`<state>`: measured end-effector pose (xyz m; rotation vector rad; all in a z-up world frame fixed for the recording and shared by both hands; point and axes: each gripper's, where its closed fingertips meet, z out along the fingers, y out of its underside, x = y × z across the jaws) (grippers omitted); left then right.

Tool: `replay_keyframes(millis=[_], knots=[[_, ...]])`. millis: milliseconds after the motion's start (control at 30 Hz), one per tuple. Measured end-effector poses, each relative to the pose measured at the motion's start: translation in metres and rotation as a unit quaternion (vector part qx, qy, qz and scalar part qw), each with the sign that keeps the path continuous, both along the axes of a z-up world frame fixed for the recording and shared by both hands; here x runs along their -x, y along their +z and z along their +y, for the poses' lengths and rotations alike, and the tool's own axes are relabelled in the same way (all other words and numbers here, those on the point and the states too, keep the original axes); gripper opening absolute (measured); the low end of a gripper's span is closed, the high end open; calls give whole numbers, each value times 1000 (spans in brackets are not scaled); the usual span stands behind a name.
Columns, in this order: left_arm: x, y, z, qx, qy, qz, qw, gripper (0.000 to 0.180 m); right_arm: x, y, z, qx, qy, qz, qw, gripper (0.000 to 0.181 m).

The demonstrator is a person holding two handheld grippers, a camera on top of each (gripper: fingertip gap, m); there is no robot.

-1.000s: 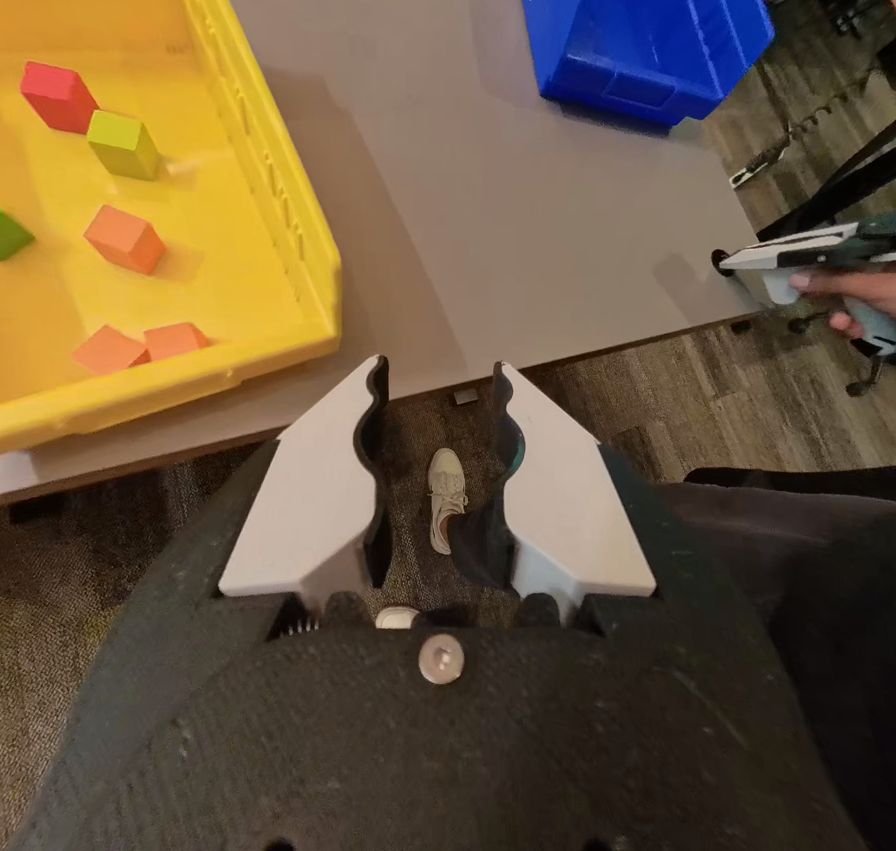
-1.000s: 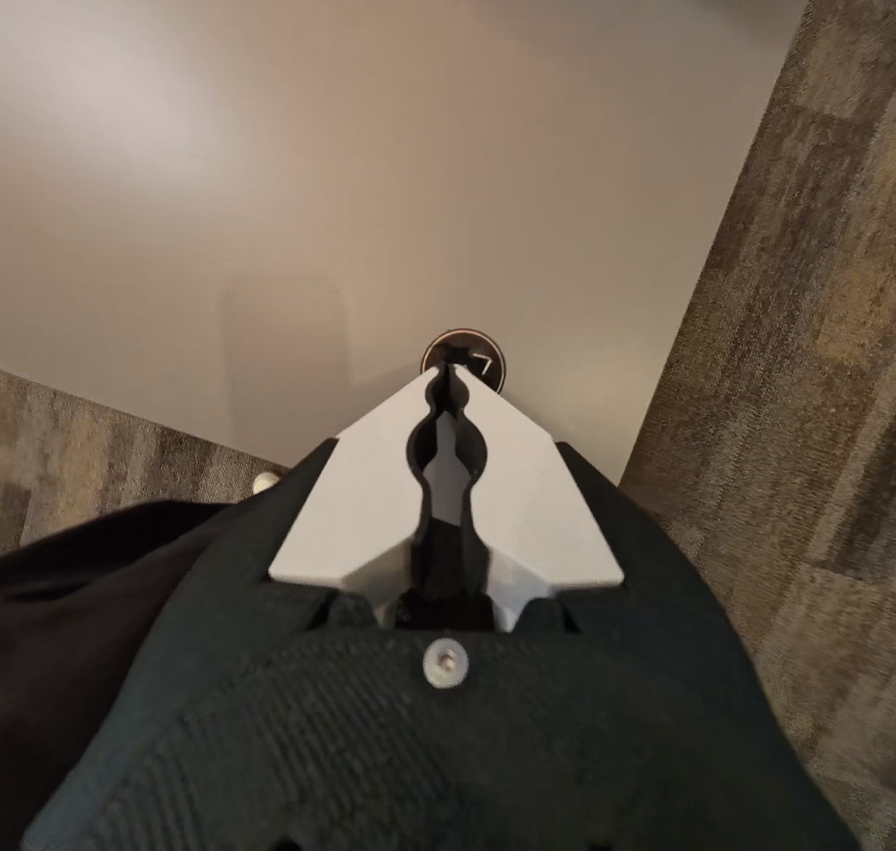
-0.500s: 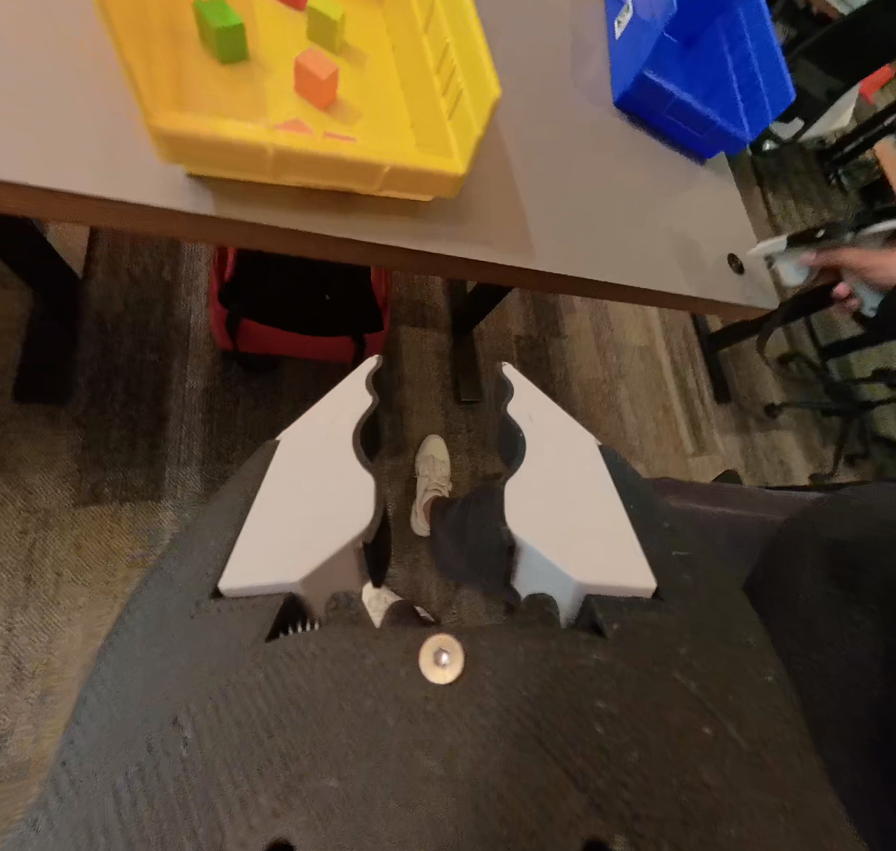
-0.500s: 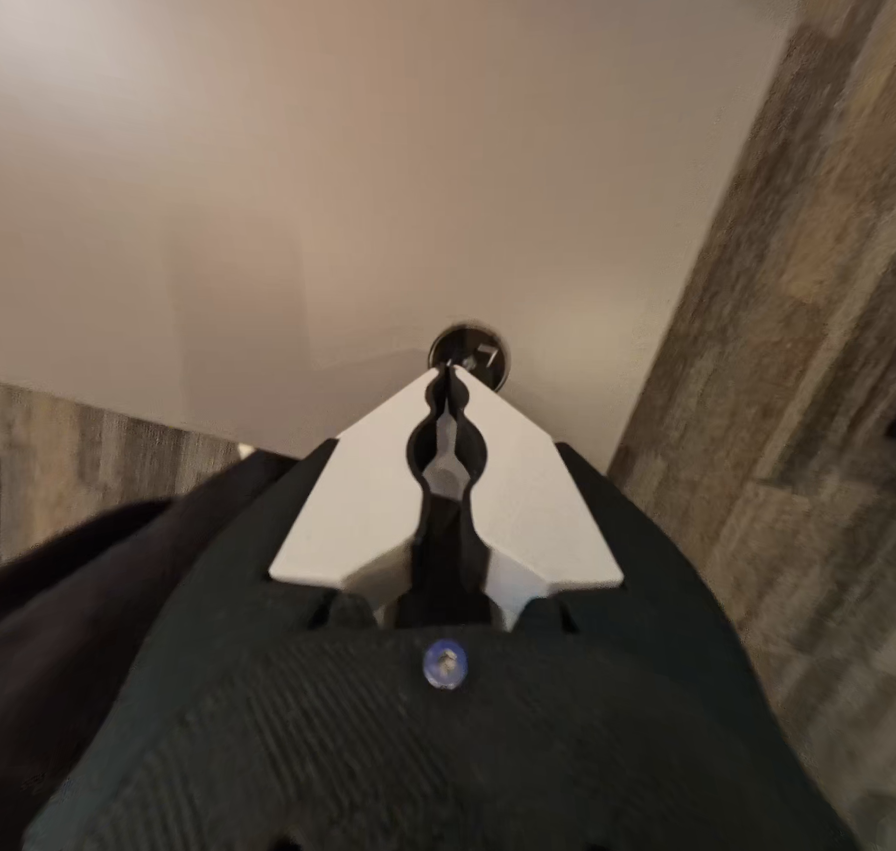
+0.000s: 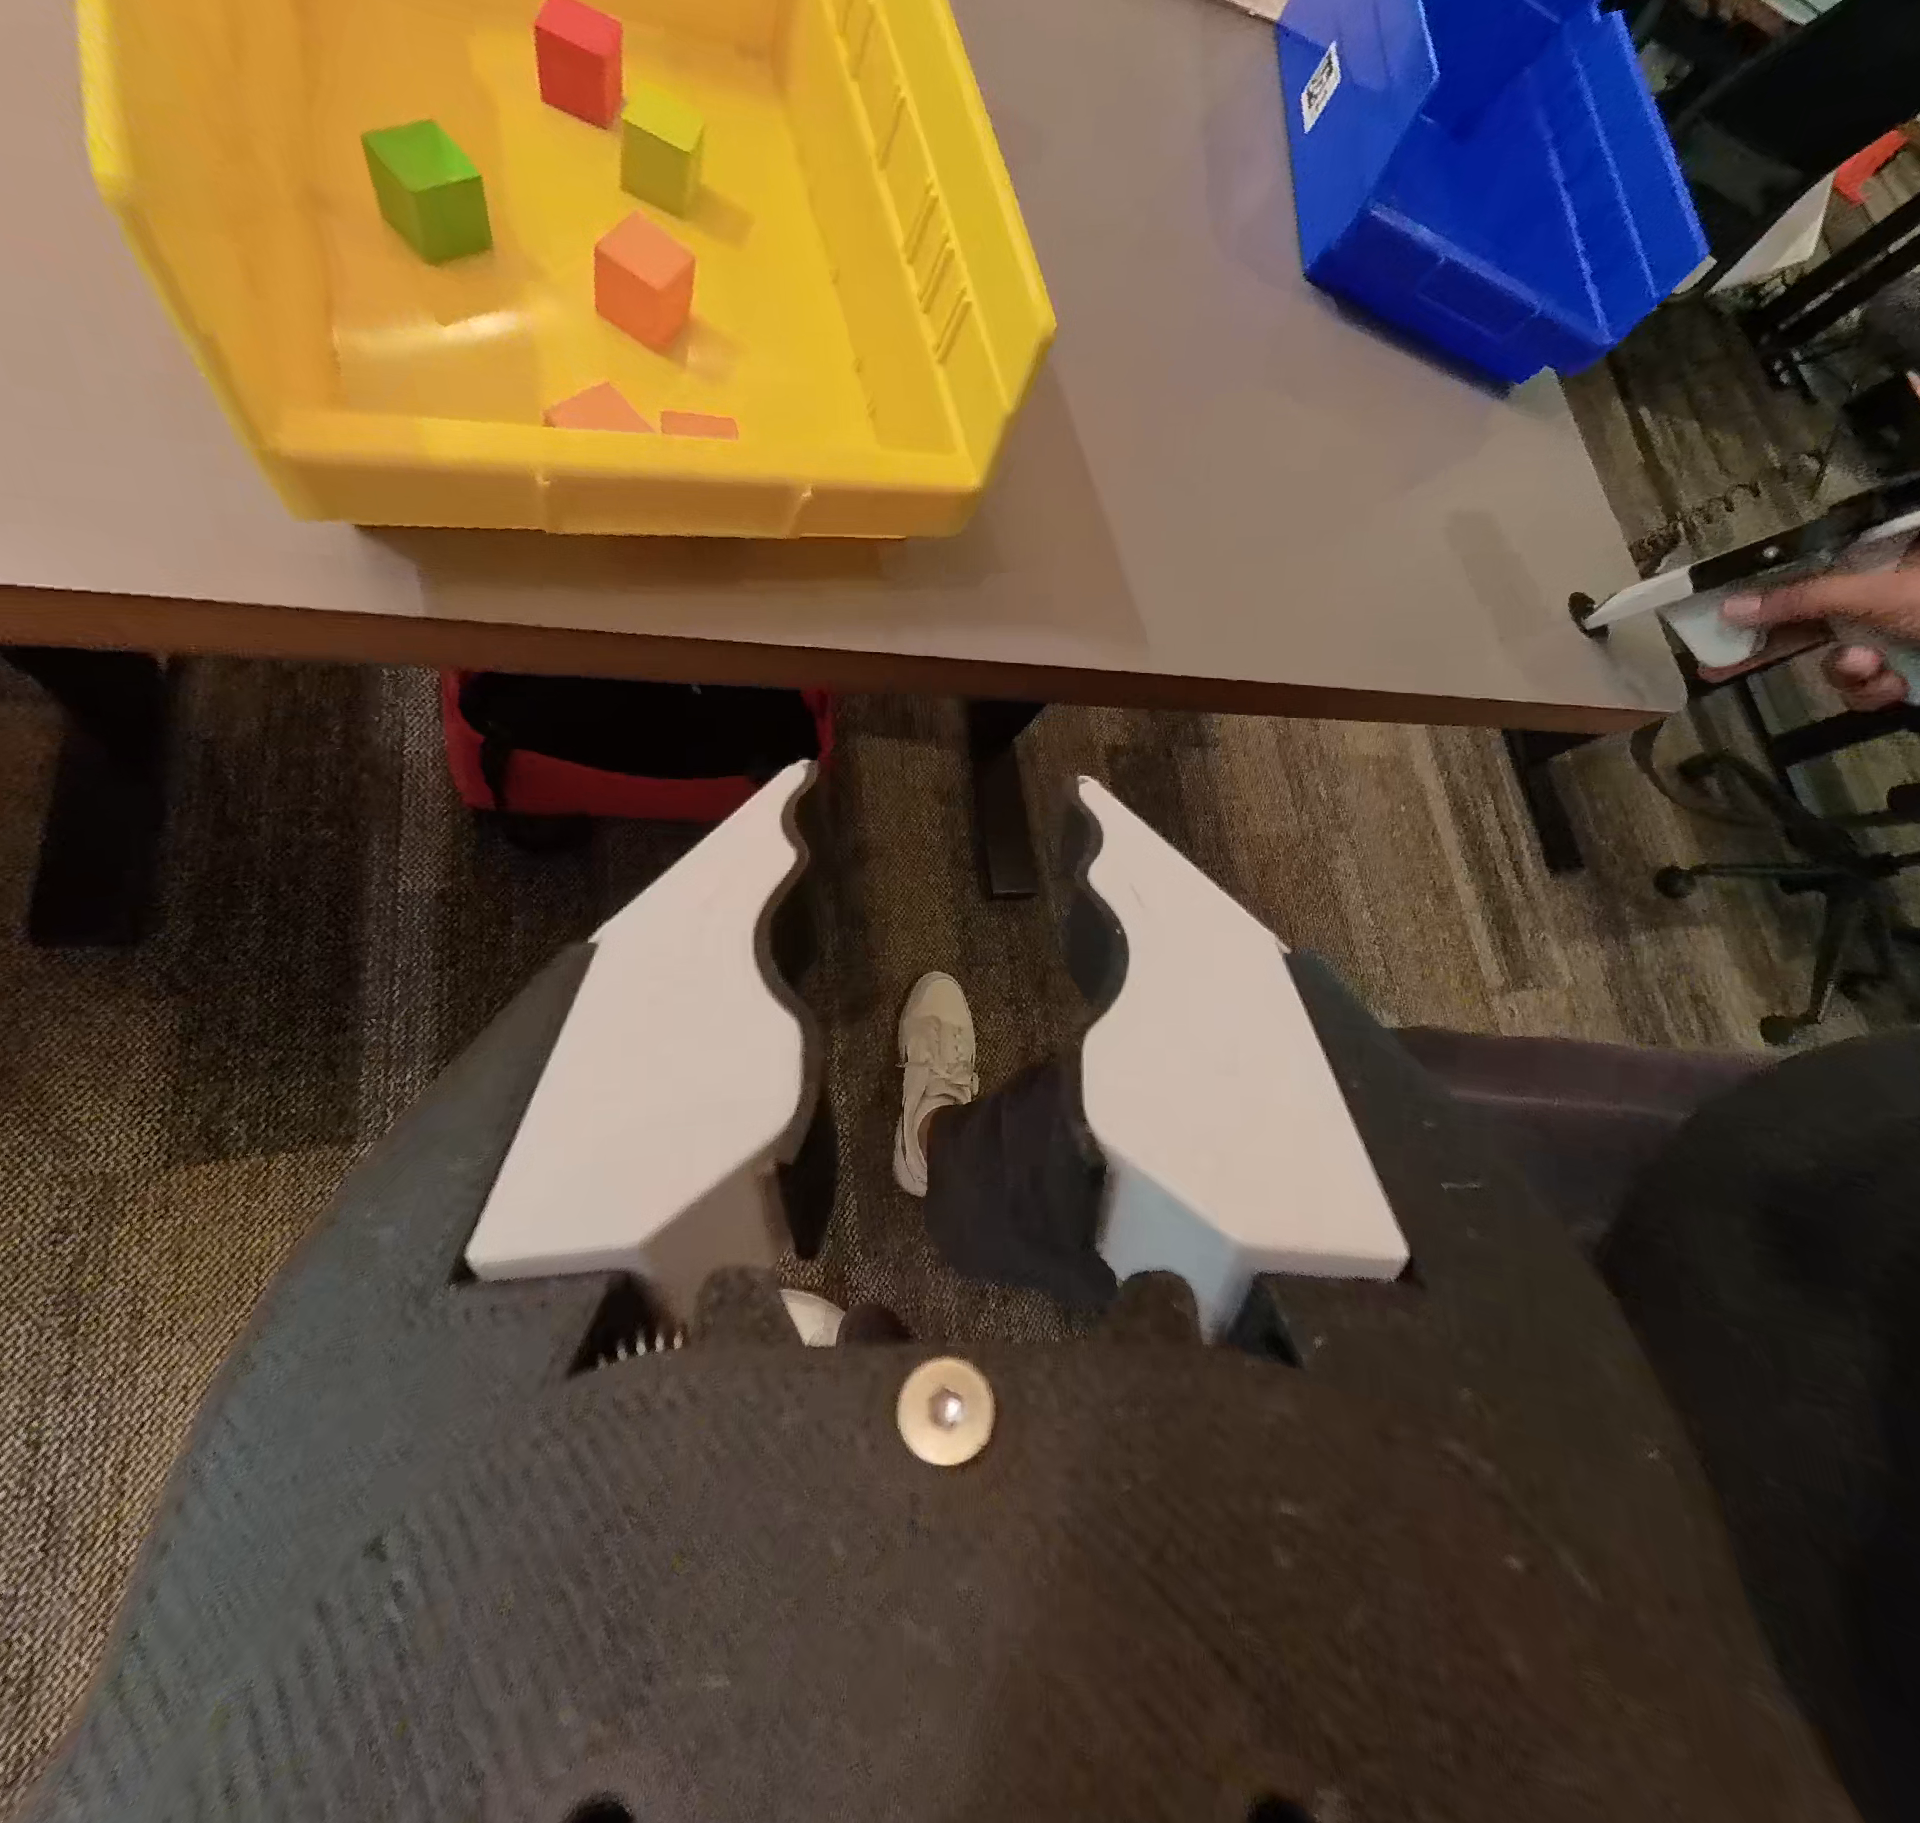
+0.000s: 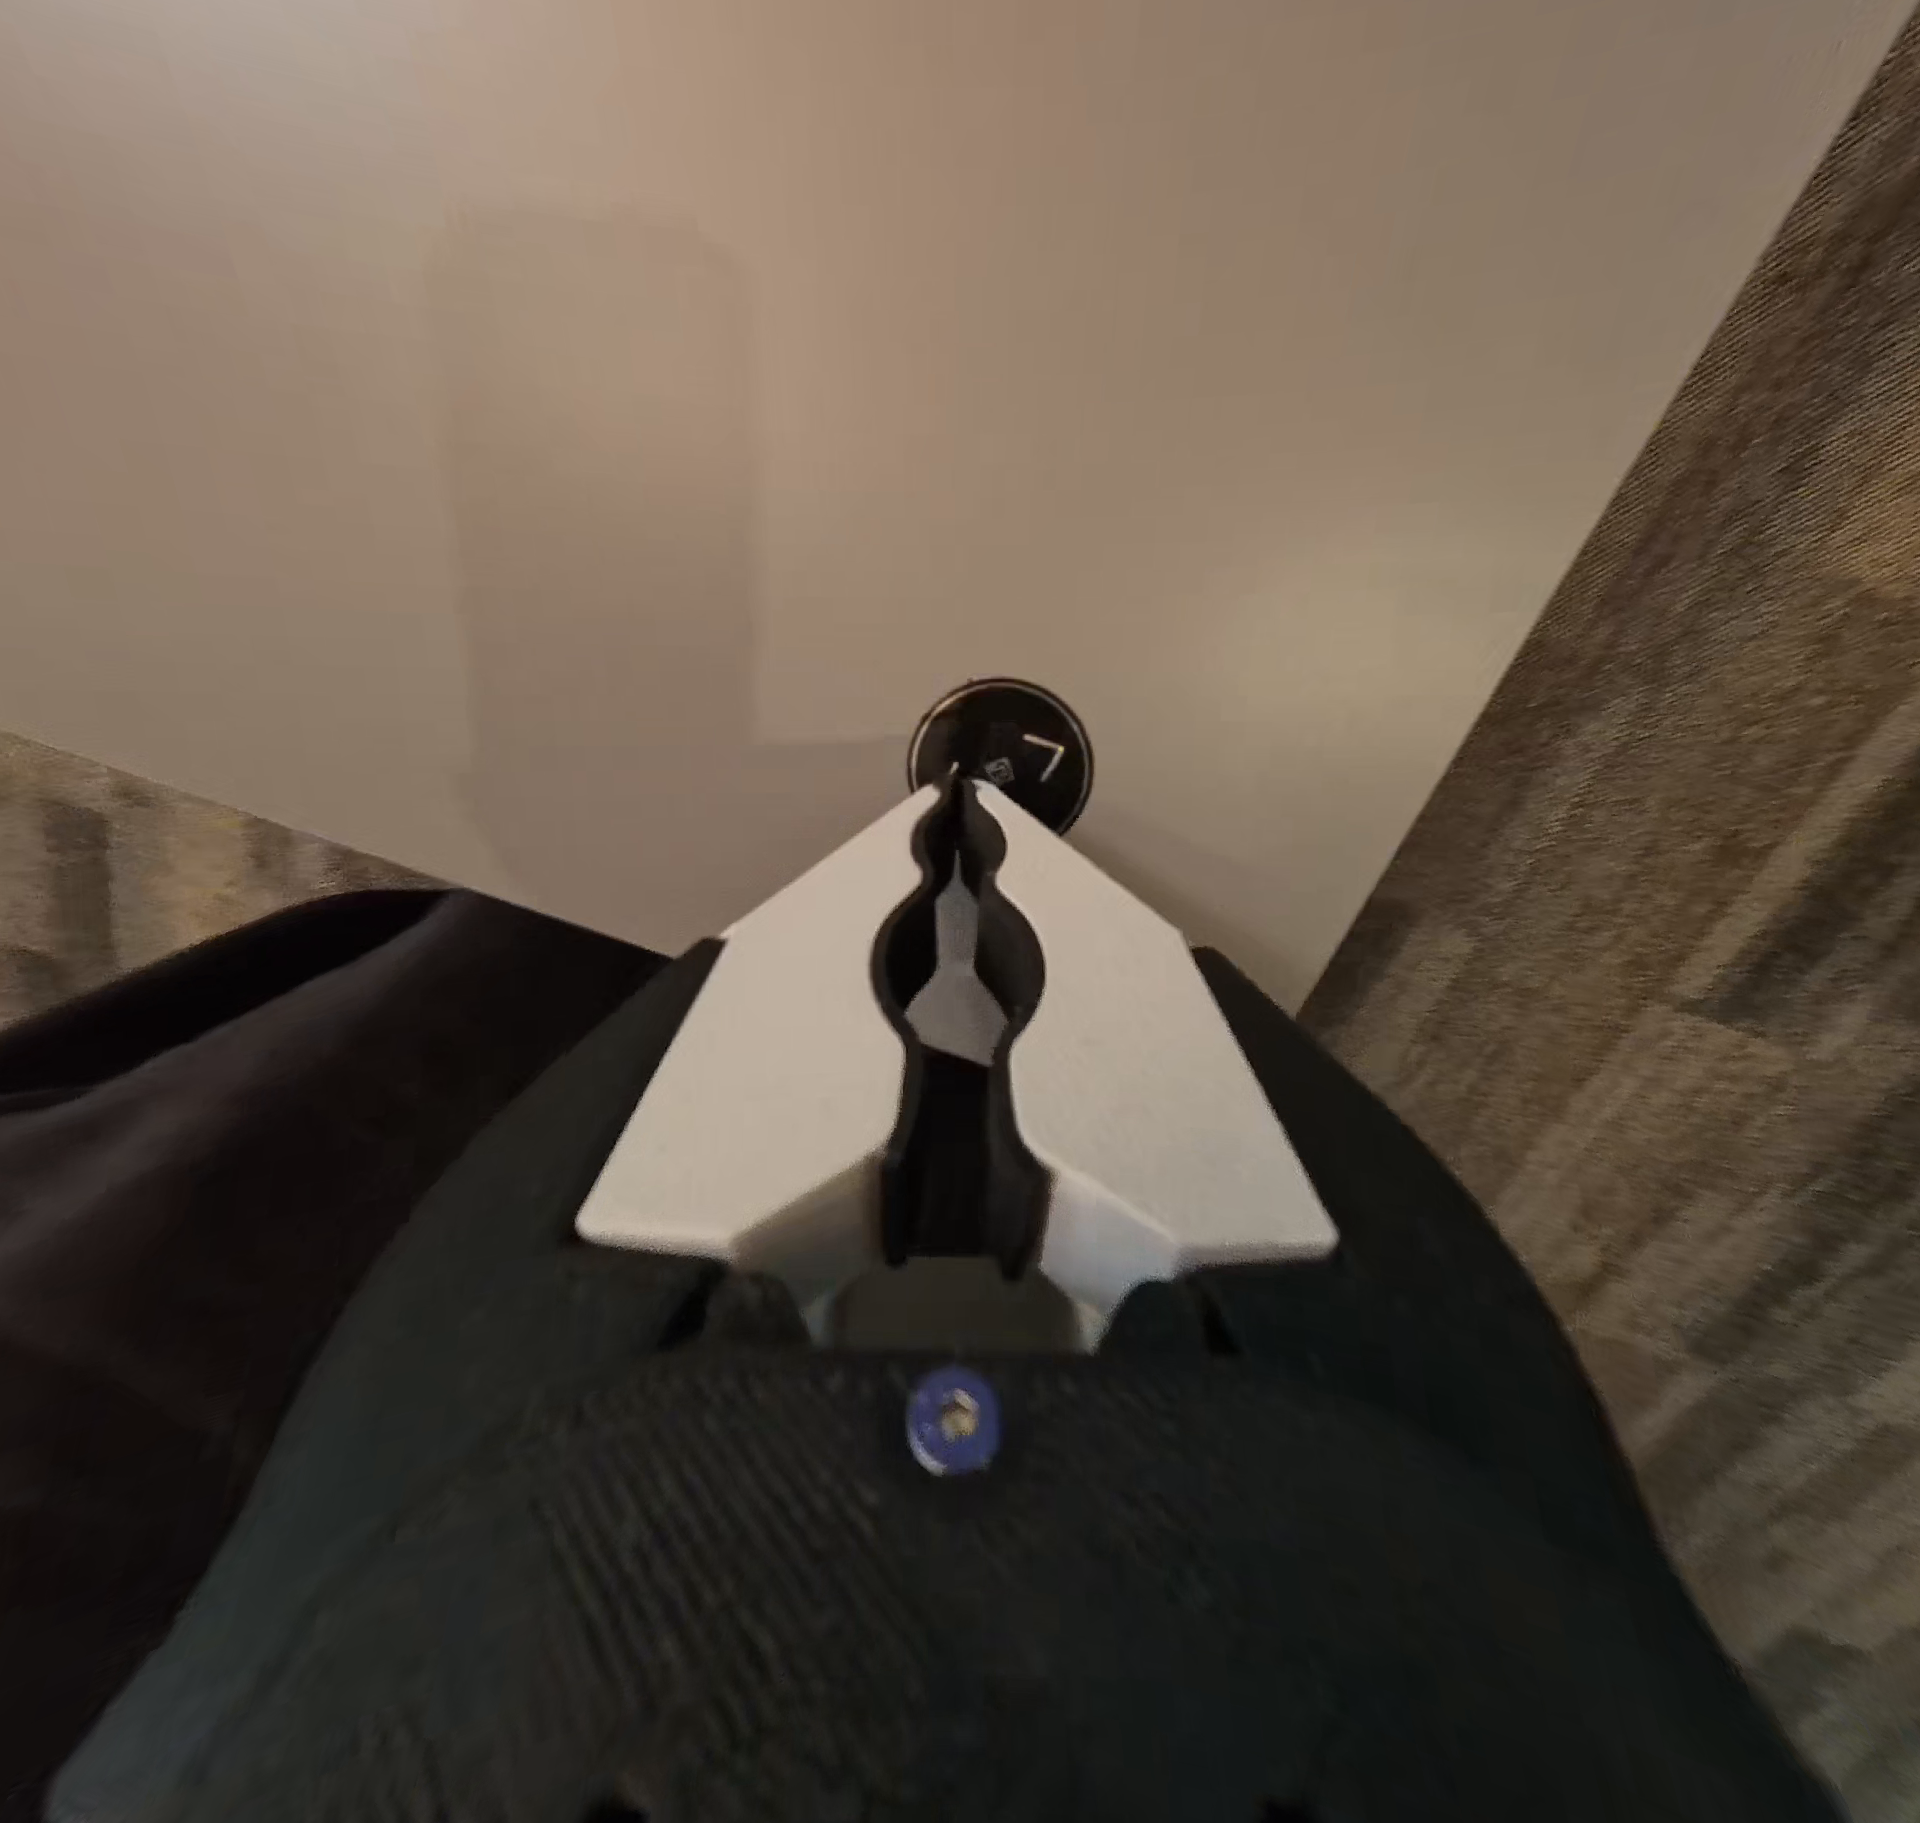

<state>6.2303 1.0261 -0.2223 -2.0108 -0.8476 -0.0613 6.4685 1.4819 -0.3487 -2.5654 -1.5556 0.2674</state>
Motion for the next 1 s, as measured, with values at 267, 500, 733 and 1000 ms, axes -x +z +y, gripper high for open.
replay_keyframes(millis=[267,500,733,1000], knots=[[1,-4,12,-2,-2,-5,1000,43,1,4,0,-92,31,33,995,0],[-2,-4,12,-2,-5,-5,1000,43,1,10,-1,-89,33,29,995,0],[-6,-3,8,-5,-6,-3,1000,43,1,16,-1,-92,34,22,995,0],[-8,1,2,-8,-3,1,1000,43,1,26,-1,-96,35,21,995,0]])
